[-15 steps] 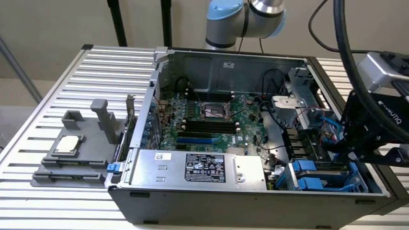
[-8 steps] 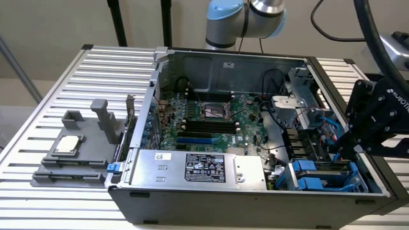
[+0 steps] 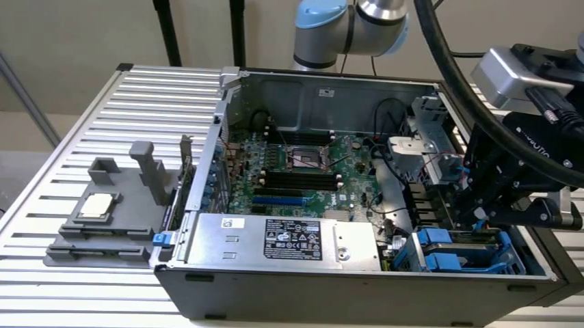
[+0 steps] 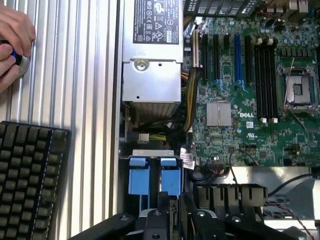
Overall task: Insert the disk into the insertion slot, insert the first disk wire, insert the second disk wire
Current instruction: 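Insert the first disk wire, then insert the second disk wire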
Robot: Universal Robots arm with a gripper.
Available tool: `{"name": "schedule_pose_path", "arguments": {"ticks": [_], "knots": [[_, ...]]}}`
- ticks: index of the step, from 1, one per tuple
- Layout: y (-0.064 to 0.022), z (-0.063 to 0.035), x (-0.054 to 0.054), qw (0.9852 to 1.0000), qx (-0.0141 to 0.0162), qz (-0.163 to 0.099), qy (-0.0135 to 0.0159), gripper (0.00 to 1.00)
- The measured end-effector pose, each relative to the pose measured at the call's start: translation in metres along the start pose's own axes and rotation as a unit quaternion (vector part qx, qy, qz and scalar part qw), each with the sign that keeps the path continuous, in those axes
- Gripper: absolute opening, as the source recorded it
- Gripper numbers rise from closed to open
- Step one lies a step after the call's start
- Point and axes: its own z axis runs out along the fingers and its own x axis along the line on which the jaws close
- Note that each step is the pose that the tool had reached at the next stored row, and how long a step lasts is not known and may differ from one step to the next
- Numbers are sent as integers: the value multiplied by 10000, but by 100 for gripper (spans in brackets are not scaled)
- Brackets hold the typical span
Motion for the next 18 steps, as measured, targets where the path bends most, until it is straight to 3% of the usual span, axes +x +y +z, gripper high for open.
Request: {"name": "schedule_pose_path", "arguments": {"ticks": [15, 18], "knots": [[-1, 0, -6, 10000, 1, 0, 0, 25], [-35, -2, -31, 10000, 0, 0, -2, 25]]}}
